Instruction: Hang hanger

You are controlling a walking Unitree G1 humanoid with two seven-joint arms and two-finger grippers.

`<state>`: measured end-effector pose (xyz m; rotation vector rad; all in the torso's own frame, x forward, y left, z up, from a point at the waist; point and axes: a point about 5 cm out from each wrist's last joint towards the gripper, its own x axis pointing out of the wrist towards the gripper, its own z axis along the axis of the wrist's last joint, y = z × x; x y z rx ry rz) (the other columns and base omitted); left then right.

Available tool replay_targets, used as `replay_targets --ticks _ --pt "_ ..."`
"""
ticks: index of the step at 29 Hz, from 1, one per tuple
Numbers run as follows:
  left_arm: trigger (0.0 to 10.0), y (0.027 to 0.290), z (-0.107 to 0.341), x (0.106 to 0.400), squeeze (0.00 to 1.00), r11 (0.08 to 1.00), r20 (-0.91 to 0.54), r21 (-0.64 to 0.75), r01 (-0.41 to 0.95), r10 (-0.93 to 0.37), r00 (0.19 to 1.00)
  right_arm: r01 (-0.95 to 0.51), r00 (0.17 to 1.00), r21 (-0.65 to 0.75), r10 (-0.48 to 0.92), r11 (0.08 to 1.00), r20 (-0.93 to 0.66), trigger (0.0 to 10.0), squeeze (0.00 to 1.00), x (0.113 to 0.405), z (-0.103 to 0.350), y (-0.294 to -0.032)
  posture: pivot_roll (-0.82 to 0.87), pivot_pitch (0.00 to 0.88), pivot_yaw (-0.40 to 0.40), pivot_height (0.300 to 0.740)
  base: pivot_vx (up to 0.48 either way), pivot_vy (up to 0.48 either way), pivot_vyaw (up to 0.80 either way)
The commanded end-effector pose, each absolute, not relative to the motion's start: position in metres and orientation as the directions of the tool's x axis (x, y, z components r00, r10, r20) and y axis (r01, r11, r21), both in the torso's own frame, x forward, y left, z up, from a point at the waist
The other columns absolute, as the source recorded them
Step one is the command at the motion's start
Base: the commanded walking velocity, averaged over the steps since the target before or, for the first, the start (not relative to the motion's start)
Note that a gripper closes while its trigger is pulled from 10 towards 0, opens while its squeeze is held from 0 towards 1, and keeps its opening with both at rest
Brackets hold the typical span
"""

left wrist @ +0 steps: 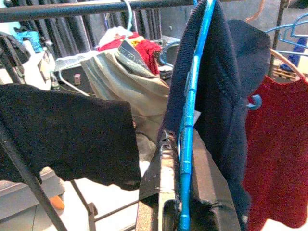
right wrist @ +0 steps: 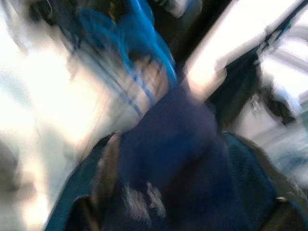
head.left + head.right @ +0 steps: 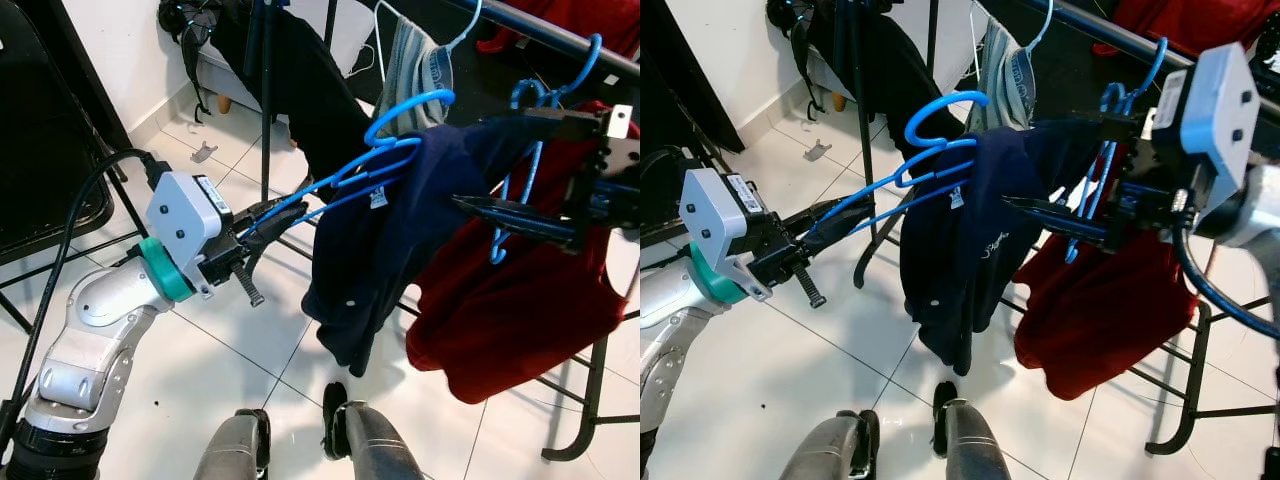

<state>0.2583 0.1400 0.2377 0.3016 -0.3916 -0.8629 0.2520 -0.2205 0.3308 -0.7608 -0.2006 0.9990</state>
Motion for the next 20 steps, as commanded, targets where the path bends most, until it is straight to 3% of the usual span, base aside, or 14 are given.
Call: replay_targets --ticks 1,8,12,14,16,20 --pt "9.4 0.136 0.242 0.25 0.0 0.564 0.217 0.445 0.696 -0.822 0.527 -0.668 0.582 -0.689 0.775 0.281 -0.248 10.0 0.0 0.259 0.326 -0.23 -0.11 0.174 0.003 0.74 0.0 0.0 0.0" --pt "9.3 0.137 0.24 0.244 0.0 0.516 0.179 0.478 0.71 -0.849 0.497 -0.643 0.575 -0.72 0.785 0.261 -0.229 10.0 0.0 0.275 0.328 -0.226 -0.1 0.171 -0.003 0.74 0.0 0.0 0.0" --pt "9.2 0.136 0.242 0.239 0.0 0.5 0.176 0.487 0.716 -0.859 0.481 -0.694 0.488 -0.685 0.843 0.219 -0.225 10.0 0.0 0.283 0.328 -0.212 -0.09 0.166 -0.01 0.74 0.0 0.0 0.0" --pt "9.2 0.136 0.242 0.239 0.0 0.5 0.176 0.487 0.716 -0.859 0.481 -0.694 0.488 -0.685 0.843 0.219 -0.225 10.0 0.0 0.283 0.328 -0.212 -0.09 0.166 -0.01 0.74 0.0 0.0 0.0" --pt "9.2 0.135 0.242 0.239 0.0 0.498 0.179 0.488 0.717 -0.861 0.476 -0.77 0.39 -0.608 0.896 0.193 -0.21 10.0 0.0 0.281 0.328 -0.203 -0.08 0.165 -0.013 0.74 0.0 0.0 0.0" --pt "9.1 0.135 0.243 0.239 0.0 0.495 0.18 0.488 0.719 -0.863 0.472 -0.812 0.331 -0.56 0.921 0.166 -0.207 10.0 0.0 0.281 0.325 -0.2 -0.08 0.164 -0.013 0.74 0.0 0.0 0.0"
